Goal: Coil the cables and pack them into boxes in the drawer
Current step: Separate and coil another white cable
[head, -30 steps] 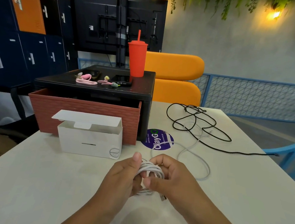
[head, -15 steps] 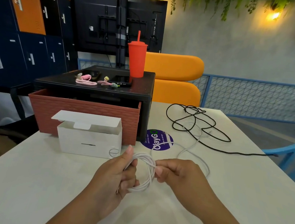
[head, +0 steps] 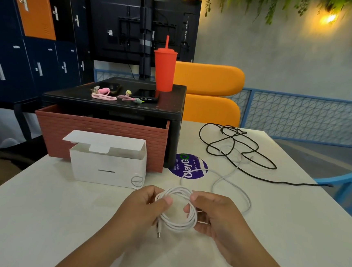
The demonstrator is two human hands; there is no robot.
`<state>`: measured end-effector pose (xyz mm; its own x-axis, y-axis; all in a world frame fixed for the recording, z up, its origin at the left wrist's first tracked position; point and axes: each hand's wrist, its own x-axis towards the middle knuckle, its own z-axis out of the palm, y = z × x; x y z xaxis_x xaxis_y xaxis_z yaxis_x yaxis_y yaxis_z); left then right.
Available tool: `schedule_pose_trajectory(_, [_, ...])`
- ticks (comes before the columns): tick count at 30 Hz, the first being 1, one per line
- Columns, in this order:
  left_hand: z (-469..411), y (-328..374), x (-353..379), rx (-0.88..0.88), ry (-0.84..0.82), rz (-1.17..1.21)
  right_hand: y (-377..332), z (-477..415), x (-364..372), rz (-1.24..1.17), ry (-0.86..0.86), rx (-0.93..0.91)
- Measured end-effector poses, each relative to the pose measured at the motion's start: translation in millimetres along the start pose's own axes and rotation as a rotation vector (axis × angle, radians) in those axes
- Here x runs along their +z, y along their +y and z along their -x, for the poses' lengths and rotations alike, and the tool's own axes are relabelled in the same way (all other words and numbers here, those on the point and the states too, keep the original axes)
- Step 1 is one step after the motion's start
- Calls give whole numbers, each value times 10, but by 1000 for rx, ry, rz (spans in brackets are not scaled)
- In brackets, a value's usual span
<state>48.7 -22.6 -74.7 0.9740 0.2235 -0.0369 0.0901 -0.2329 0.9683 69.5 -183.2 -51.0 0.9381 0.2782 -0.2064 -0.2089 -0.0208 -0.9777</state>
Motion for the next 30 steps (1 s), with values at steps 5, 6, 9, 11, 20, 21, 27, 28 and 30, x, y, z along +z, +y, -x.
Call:
schedule_pose_trajectory(5, [26,-146,40,205,47,-330,121,-101,-40,286,98,-34])
schedule_pose_trajectory(6, [24,-157,53,225,43,-385,151,-120,-53,328,109,-34])
schedule_pose_trajectory(9, [11,-177,72,290,44,-494,218,-166,-82,456,146,-56])
schedule_pose_trajectory(11, [-6,-194,66,318,58,-532,243,-180,-90,596,179,-97])
schedule_pose_trajectory(20, [-70,-170,-35,286,107,-537,266,-186,-113,798,217,-181])
schedule_pose_trajectory(21, [-85,-138,-90,275,154,-500,256,-186,-121,776,219,-185])
schedule_pose_trajectory(27, [-275,-102,-571,154,528,-319,194,-175,-145,730,272,-212])
schedule_pose_trajectory(28, [-299,-117,-639,128,571,-300,187,-173,-147,726,282,-218])
schedule_pose_trajectory(30, [-332,-134,-746,94,636,-290,179,-172,-148,723,297,-228])
